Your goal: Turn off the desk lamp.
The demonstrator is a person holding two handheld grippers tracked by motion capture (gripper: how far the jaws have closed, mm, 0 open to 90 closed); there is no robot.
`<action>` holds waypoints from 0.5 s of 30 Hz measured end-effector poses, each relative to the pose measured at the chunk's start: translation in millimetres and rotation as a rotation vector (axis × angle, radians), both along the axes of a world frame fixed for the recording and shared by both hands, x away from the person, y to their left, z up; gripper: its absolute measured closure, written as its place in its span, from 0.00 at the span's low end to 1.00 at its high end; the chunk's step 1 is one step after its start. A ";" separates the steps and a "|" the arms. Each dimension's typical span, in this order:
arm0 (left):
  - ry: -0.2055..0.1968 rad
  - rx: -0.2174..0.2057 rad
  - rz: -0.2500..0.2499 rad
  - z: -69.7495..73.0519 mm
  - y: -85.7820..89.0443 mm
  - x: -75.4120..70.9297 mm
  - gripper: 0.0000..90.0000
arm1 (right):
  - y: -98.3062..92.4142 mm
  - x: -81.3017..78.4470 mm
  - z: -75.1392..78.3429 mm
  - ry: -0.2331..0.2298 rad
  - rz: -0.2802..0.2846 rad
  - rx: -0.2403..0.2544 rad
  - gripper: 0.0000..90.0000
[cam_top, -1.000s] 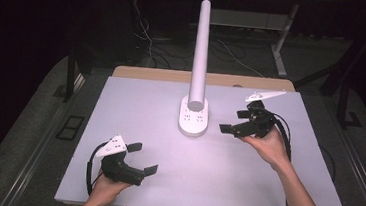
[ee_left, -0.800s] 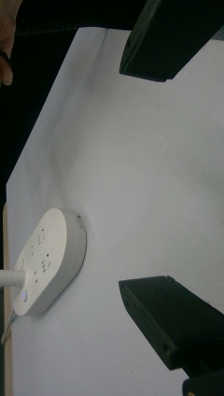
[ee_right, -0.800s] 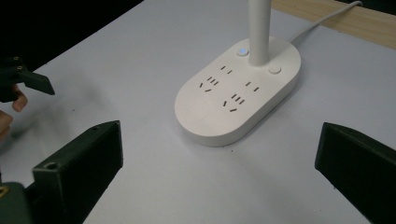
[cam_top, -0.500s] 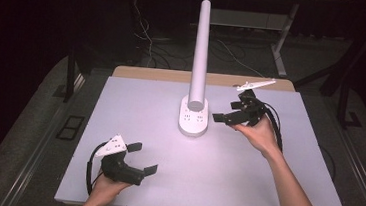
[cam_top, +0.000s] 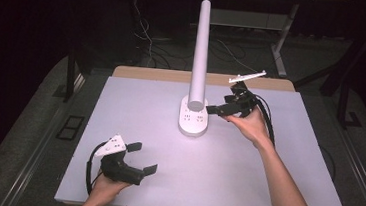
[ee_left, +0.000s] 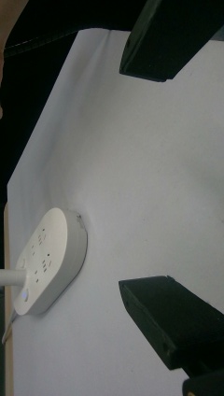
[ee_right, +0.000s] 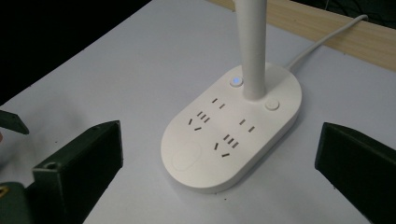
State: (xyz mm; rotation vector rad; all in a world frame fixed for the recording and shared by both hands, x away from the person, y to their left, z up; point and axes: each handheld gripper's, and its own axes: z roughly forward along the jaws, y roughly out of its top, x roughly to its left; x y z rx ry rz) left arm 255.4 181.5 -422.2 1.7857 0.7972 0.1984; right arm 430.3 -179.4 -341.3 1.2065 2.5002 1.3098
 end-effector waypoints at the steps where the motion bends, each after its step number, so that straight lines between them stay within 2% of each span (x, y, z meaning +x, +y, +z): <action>1: 0.000 0.000 -0.001 0.0 0.1 0.1 0.00 | 1.0 4.2 0.5 -0.005 -0.002 -0.002 0.01; 5: -0.001 -0.001 -0.001 0.0 0.3 0.2 0.00 | 3.1 9.4 1.0 -0.004 -0.016 -0.006 0.01; 7: -0.001 -0.002 -0.002 0.1 0.3 0.1 0.00 | 5.3 15.2 1.1 -0.006 -0.014 -0.006 0.07; 9: -0.001 -0.001 -0.003 0.2 0.4 0.1 0.00 | 6.7 18.9 1.0 -0.008 -0.022 -0.006 0.08; 10: -0.001 -0.001 -0.003 0.2 0.4 0.1 0.00 | 7.0 20.9 0.8 -0.013 -0.020 -0.003 0.18; 12: -0.004 0.000 -0.003 0.3 0.6 0.2 0.00 | 7.0 24.8 -0.3 -0.022 -0.022 0.010 0.18; 15: -0.004 -0.002 -0.002 0.4 1.2 0.4 0.00 | 8.1 29.4 -2.9 -0.007 -0.022 0.016 0.24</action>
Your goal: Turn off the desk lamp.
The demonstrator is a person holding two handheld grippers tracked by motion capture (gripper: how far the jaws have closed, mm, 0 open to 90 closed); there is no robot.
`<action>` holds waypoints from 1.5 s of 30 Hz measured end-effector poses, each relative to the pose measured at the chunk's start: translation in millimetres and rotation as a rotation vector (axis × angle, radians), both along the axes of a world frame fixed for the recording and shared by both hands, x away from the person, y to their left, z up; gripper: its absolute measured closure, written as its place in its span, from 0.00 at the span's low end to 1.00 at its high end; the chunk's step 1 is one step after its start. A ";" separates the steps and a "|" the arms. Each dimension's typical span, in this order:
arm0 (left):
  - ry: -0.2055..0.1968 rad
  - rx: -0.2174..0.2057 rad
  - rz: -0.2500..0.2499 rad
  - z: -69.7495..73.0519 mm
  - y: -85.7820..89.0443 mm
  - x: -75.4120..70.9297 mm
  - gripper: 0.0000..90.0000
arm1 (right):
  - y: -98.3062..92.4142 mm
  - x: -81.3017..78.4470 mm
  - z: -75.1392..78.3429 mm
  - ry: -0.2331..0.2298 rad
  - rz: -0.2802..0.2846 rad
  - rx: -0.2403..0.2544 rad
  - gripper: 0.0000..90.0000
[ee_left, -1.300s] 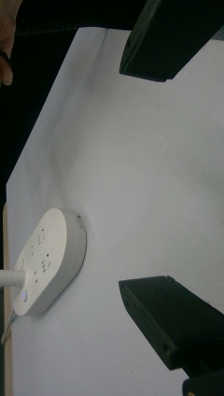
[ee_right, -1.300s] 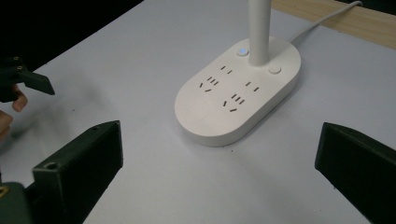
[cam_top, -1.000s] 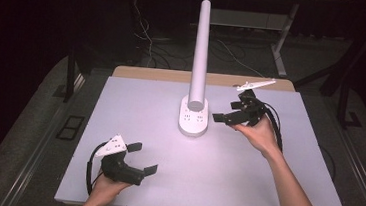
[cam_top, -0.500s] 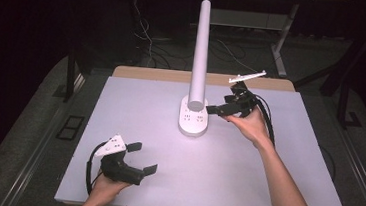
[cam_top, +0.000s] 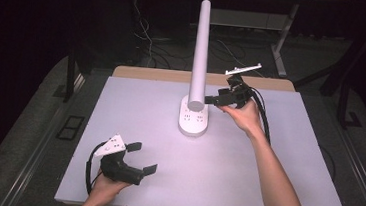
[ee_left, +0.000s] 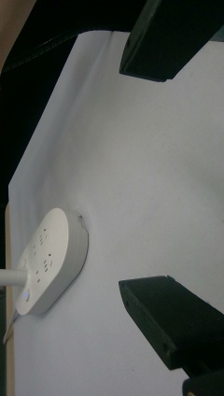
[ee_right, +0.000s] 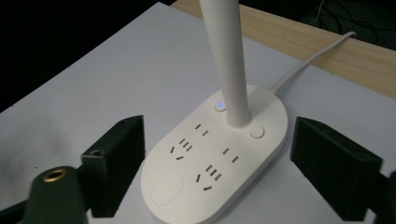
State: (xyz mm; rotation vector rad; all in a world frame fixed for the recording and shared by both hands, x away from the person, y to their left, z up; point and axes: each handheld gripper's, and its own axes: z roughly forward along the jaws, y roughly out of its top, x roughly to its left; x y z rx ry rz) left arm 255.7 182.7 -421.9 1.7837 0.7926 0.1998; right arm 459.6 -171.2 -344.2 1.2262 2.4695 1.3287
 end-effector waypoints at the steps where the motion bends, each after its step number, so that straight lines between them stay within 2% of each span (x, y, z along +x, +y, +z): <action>1: -0.002 0.000 0.000 0.0 0.2 0.2 0.00 | 0.9 2.1 -1.7 0.003 -0.001 0.005 0.26; 4: 0.000 -0.004 0.002 0.0 0.3 0.1 0.00 | 3.4 9.0 -7.6 0.005 0.000 0.014 0.36; 12: -0.002 -0.002 -0.002 -0.1 0.3 0.5 0.00 | 9.0 18.4 -20.2 0.016 -0.009 0.013 0.51; 24: 0.001 -0.006 0.000 -0.1 0.4 0.6 0.00 | 6.9 32.1 -39.5 0.025 -0.045 0.047 0.74; 29: 0.002 -0.011 0.000 0.0 0.7 0.6 0.00 | 6.8 36.4 -45.4 0.036 -0.065 0.058 0.87; 33: -0.002 -0.008 -0.001 0.1 1.3 1.0 0.00 | 8.9 40.2 -51.6 0.027 -0.076 0.055 0.98; 38: 0.001 -0.008 -0.003 0.0 0.6 0.7 0.00 | 10.8 43.2 -56.7 0.029 -0.089 0.075 1.00; 45: 0.002 -0.007 -0.003 -0.2 0.9 1.1 0.00 | 15.9 48.4 -68.4 0.066 -0.111 0.082 1.00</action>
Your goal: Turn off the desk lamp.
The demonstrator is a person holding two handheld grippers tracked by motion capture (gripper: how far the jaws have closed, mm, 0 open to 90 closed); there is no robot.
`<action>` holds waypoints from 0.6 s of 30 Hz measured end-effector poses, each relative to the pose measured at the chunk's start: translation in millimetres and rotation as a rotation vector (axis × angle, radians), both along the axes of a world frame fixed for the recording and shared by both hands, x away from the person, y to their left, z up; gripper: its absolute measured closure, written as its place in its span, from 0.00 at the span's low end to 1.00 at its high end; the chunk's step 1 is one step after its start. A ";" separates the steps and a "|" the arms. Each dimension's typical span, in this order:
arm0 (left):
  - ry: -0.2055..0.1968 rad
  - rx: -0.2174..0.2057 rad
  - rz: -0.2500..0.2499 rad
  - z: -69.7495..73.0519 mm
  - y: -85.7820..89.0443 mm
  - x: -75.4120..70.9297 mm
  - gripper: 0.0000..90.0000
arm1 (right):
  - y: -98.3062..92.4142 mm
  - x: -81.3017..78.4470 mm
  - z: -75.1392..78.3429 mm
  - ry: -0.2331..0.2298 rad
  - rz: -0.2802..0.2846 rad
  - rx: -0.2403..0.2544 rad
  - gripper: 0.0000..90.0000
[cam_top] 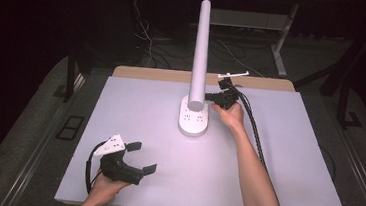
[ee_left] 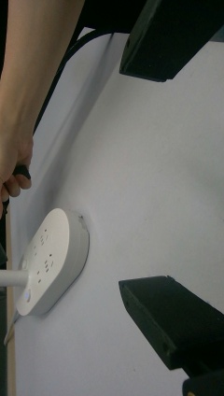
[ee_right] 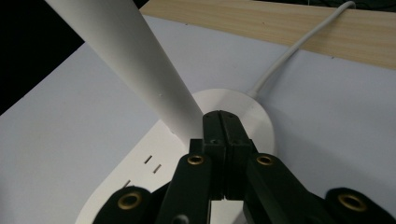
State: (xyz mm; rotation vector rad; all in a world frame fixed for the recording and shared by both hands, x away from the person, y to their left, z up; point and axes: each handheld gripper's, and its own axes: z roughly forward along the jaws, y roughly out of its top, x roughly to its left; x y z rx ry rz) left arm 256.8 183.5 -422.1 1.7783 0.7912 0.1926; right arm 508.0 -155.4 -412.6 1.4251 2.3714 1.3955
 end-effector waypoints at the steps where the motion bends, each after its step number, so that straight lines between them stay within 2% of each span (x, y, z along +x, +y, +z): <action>1: 0.001 -0.001 0.000 0.0 0.2 0.1 0.00 | 0.2 1.3 -2.1 0.002 -0.001 0.002 1.00; 5: -0.004 0.001 0.001 0.3 0.9 0.1 0.00 | 2.5 4.4 -11.7 0.031 -0.010 -0.006 1.00; 7: -0.004 -0.001 0.002 0.3 1.0 0.2 0.00 | 3.4 5.8 -15.8 0.030 -0.007 -0.013 1.00; 10: -0.003 0.000 0.001 0.1 1.1 0.5 0.00 | 4.2 6.0 -18.1 0.041 -0.009 -0.020 1.00; 12: -0.001 0.002 0.001 -0.1 1.1 0.8 0.00 | 4.2 6.3 -19.3 0.051 -0.015 -0.002 1.00; 16: 0.001 0.001 -0.002 -0.6 0.2 0.4 0.00 | 7.2 4.2 -18.9 0.038 -0.016 -0.024 1.00; 18: 0.000 0.005 -0.004 -0.9 -0.3 0.6 0.00 | 6.7 3.3 -20.3 0.048 -0.037 -0.006 1.00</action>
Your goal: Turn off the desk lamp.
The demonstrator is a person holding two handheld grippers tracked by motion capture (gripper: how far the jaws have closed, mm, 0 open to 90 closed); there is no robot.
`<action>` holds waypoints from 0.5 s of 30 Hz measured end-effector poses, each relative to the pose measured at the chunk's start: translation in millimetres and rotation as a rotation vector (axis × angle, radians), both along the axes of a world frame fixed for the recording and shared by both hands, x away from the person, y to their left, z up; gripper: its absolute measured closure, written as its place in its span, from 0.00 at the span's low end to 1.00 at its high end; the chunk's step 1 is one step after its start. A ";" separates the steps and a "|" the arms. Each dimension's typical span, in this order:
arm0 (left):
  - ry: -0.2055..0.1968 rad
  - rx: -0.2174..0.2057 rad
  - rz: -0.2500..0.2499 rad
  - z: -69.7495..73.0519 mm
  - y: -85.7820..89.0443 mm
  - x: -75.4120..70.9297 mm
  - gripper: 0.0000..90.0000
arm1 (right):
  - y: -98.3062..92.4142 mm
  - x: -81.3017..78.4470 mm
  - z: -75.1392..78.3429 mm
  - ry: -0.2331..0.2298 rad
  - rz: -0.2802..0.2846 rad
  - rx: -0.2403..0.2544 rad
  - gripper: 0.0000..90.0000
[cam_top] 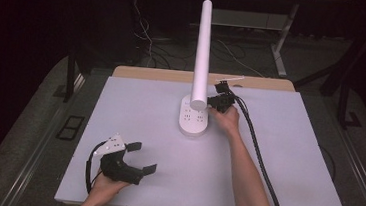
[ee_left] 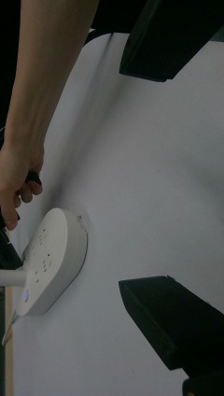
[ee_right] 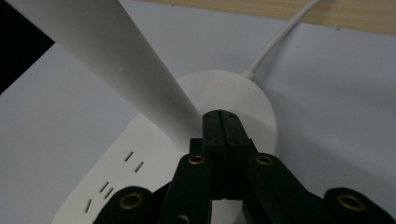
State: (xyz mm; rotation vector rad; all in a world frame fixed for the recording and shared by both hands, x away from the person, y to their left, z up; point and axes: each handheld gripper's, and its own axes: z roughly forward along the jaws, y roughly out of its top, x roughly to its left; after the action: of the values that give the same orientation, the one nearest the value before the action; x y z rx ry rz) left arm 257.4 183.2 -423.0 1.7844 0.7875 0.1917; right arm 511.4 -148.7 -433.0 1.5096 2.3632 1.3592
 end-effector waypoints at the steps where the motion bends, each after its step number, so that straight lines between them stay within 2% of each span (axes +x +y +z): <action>1: 0.000 0.002 0.000 0.1 -0.2 -0.1 0.00 | 0.0 0.0 0.0 0.000 0.000 0.000 1.00; 8: 0.001 -0.005 0.004 0.4 0.2 -0.1 0.00 | 2.2 -0.5 1.4 -0.010 -0.008 -0.026 1.00; 15: 0.000 -0.008 0.004 0.8 0.3 -0.9 0.00 | -0.3 -0.6 1.5 -0.008 -0.006 -0.011 1.00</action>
State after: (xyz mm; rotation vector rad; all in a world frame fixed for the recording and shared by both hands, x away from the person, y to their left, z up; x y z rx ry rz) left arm 256.5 183.6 -422.2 1.7753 0.7909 0.1909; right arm 510.8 -149.0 -431.5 1.5044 2.3551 1.3463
